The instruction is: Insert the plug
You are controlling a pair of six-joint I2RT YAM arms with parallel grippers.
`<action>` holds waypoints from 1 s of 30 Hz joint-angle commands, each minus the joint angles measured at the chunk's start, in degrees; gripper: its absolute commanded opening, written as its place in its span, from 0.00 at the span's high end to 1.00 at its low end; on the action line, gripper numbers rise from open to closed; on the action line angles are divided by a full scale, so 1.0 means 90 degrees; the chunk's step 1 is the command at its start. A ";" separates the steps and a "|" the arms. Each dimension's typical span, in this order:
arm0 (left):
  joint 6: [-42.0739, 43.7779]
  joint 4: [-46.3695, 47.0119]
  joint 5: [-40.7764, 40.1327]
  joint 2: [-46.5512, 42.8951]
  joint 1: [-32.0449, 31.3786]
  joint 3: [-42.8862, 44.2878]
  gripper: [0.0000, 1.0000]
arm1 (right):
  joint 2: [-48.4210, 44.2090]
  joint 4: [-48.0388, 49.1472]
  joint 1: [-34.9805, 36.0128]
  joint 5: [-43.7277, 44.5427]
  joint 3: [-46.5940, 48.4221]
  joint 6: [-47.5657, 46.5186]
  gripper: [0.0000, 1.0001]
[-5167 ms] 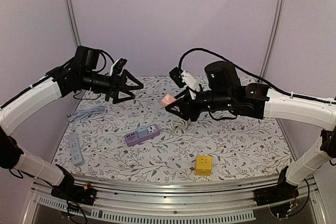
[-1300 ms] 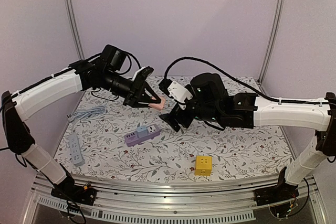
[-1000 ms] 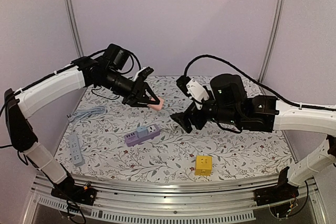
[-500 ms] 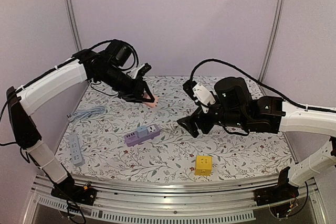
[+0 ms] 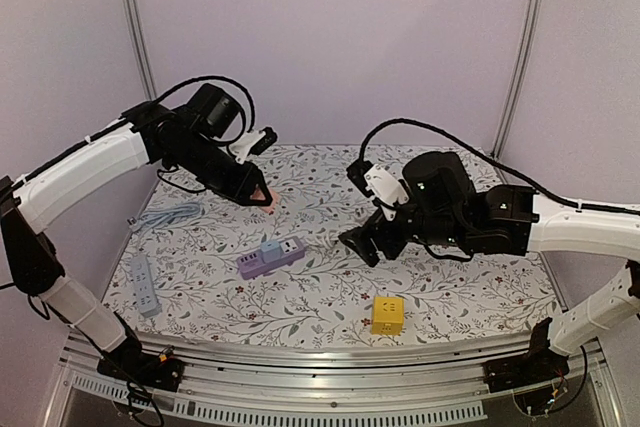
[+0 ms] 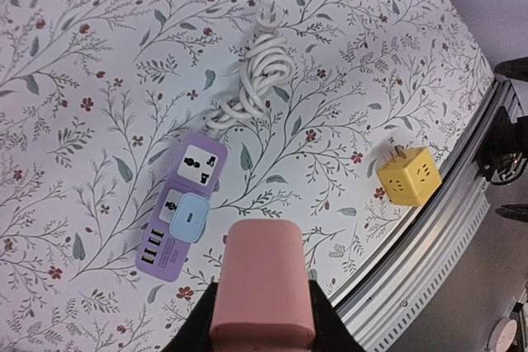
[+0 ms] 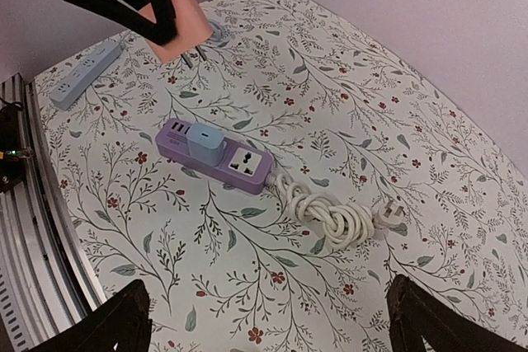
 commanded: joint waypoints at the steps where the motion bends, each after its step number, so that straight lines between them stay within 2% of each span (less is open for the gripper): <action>1: 0.0772 -0.0038 -0.0642 -0.0135 -0.0142 -0.0049 1.00 | 0.0178 -0.0291 -0.0003 0.0148 0.0030 0.0167 0.01; 4: 0.1132 -0.0099 -0.0706 -0.0064 -0.0168 0.0034 1.00 | 0.0263 -0.0381 -0.0028 0.0112 0.0047 0.0214 0.01; 12: 0.2113 -0.0595 -0.0688 0.0411 -0.0159 0.0728 1.00 | -0.0016 -0.0357 -0.0504 -0.0838 -0.0167 0.0385 0.01; 16: 0.2540 -0.0847 -0.0384 0.0673 -0.0159 0.1231 1.00 | -0.0164 -0.0452 -0.0673 -0.0656 -0.0247 0.0429 0.01; 22: 0.2990 -0.1293 -0.0538 0.1180 -0.0166 0.1879 1.00 | -0.0171 -0.0953 -0.0976 -0.0757 -0.0242 0.0598 0.01; 30: 0.3327 -0.1533 -0.0427 0.1751 -0.0188 0.2063 1.00 | -0.0359 -0.1127 -0.1098 -0.1135 -0.0369 0.0494 0.01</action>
